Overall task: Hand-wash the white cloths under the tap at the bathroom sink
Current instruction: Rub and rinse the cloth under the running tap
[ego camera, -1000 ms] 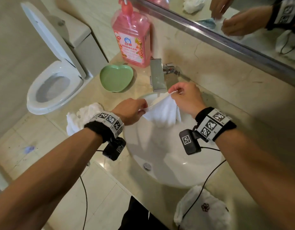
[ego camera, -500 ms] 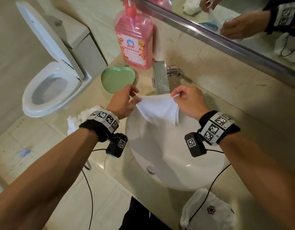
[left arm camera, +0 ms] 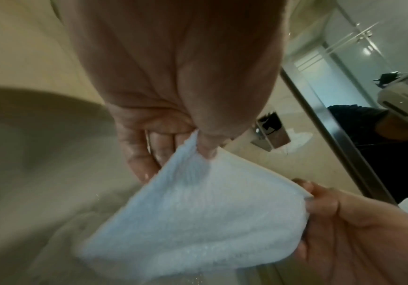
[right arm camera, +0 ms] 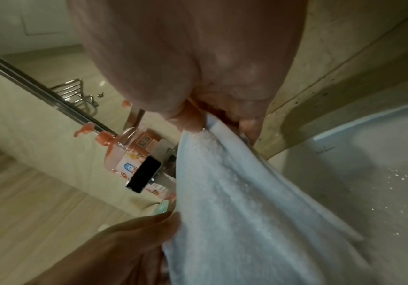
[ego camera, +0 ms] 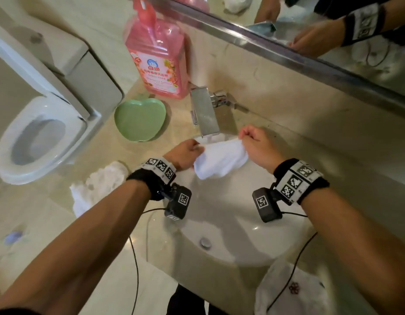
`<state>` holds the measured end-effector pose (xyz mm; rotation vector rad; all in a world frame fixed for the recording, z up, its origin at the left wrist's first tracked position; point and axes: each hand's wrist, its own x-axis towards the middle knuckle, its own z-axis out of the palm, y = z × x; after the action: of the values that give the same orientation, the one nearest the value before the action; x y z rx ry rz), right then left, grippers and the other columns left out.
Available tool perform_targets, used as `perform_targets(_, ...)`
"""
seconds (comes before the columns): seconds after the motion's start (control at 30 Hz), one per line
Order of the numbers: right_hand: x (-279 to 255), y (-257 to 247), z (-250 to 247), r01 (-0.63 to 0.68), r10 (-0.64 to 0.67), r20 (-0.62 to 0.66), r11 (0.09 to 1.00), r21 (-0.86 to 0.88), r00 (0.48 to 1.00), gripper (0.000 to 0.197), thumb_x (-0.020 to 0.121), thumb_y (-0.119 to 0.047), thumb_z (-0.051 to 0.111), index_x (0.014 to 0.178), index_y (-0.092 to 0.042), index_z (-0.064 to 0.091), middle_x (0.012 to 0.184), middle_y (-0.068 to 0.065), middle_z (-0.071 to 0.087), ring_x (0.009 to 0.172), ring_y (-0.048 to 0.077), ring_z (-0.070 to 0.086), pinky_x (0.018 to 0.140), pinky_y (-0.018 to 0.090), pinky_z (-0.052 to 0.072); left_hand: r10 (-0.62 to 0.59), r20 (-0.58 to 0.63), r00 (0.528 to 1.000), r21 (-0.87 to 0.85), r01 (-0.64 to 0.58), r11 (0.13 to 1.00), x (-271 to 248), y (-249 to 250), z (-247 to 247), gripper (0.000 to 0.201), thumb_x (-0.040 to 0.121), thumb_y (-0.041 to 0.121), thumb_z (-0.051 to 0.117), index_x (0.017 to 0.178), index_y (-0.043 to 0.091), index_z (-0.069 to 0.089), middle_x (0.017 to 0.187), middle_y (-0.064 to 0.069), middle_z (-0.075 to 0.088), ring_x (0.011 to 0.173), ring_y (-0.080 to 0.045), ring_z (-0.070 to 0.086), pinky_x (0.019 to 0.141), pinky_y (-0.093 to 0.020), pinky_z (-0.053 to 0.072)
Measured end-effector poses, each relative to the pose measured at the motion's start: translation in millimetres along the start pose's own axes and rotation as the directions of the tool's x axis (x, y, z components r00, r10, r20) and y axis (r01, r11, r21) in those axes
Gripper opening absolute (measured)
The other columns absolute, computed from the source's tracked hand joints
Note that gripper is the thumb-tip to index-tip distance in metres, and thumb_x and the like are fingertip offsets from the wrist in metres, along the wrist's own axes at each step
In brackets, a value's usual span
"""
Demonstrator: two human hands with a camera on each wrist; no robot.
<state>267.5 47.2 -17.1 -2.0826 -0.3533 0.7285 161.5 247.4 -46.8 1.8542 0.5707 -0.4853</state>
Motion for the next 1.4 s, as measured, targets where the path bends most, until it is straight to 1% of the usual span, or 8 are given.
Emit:
perform_targets(0.13,10.3,12.7,-7.8,-0.062,0.060,0.029,0.996,0.061,0.998,0.021,0.088,-0.007,0.058,0.094,-0.028,0.056,0.089,-0.009,0.054,0.076,0.011,0.050,0.065,0.027,0.040,0.056,-0.089,0.995,-0.044,-0.060,0.997,26.9,7.7,9.6,0.015,0.100,0.027,0.053,0.093,0.022,0.065,0.096,-0.006,0.069,0.074,-0.003,0.064,0.072,-0.021,0.052)
perform_targets(0.33,28.8,29.9,-10.2,0.060,0.018,0.285,0.963,-0.262,0.958,0.032,0.090,-0.018,0.067,0.114,-0.037,0.058,0.089,-0.019,0.065,0.078,-0.015,0.062,0.062,0.002,0.042,0.048,-0.201,0.978,-0.178,-0.084,0.980,13.1,6.5,-10.3,0.013,0.100,0.021,0.053,0.101,0.015,0.065,0.100,-0.015,0.071,0.091,-0.032,0.069,0.077,-0.045,0.060)
perform_targets(0.47,43.5,27.1,13.1,-0.025,0.053,0.342,0.996,-0.085,0.938,0.022,0.097,-0.027,0.061,0.118,-0.023,0.065,0.114,-0.002,0.071,0.109,0.018,0.066,0.096,0.036,0.050,-0.010,-0.197,0.980,-0.228,-0.036,0.973,-11.9,7.6,-31.9,0.016,0.094,0.030,0.063,0.095,0.016,0.070,0.098,-0.014,0.073,0.091,-0.030,0.071,0.074,-0.045,0.061)
perform_targets(0.7,53.9,-1.7,56.8,-0.077,0.017,0.312,0.981,0.180,0.950,0.010,0.093,-0.024,0.067,0.098,-0.032,0.071,0.097,-0.010,0.075,0.096,0.017,0.070,0.076,0.035,0.059,-0.171,-0.161,0.972,-0.327,0.111,0.939,-32.0,0.8,-60.0,0.027,0.083,0.020,0.073,0.107,0.011,0.065,0.108,-0.010,0.071,0.102,-0.027,0.068,0.092,-0.051,0.054)
perform_targets(0.93,49.8,2.0,50.9,-0.072,0.054,0.236,0.995,0.066,0.970,0.015,0.100,-0.025,0.055,0.090,-0.027,0.067,0.079,-0.012,0.068,0.076,0.010,0.055,0.071,0.027,0.043,-0.073,-0.123,0.990,0.364,0.113,0.925,-10.4,-2.5,-27.4,0.039,0.086,0.022,0.064,0.121,0.012,0.049,0.112,-0.008,0.060,0.096,-0.028,0.058,0.079,-0.035,0.047)
perform_targets(1.1,46.2,17.3,16.7,-0.129,0.122,0.383,0.992,-0.006,0.916,0.051,0.078,-0.025,0.081,0.126,-0.025,0.061,0.117,0.000,0.069,0.109,0.018,0.064,0.093,0.038,0.051,0.015,-0.091,0.996,0.065,-0.009,0.998,19.4,7.4,-9.9,0.040,0.094,0.010,0.056,0.133,0.009,0.051,0.126,-0.007,0.061,0.111,-0.021,0.059,0.099,-0.036,0.048)
perform_targets(1.23,42.1,39.0,-1.2,-0.025,0.176,0.402,0.935,-0.353,0.899,0.037,0.083,-0.022,0.072,0.118,-0.021,0.061,0.118,0.002,0.068,0.100,0.021,0.063,0.074,0.027,0.049,0.048,-0.118,0.992,-0.251,-0.077,0.965,36.7,15.4,6.9,0.026,0.092,0.009,0.064,0.118,0.016,0.063,0.108,-0.001,0.069,0.084,0.004,0.065,0.076,-0.013,0.053)
perform_targets(1.4,37.0,51.3,-3.8,-0.111,0.159,0.341,0.981,-0.158,0.926,0.032,0.088,-0.031,0.066,0.120,-0.028,0.063,0.120,-0.002,0.069,0.113,0.022,0.064,0.100,0.045,0.050,0.073,-0.169,0.983,-0.028,-0.079,0.996,44.9,8.3,7.5,0.014,0.091,0.012,0.065,0.101,0.023,0.066,0.101,0.001,0.067,0.083,-0.003,0.064,0.075,-0.008,0.049)
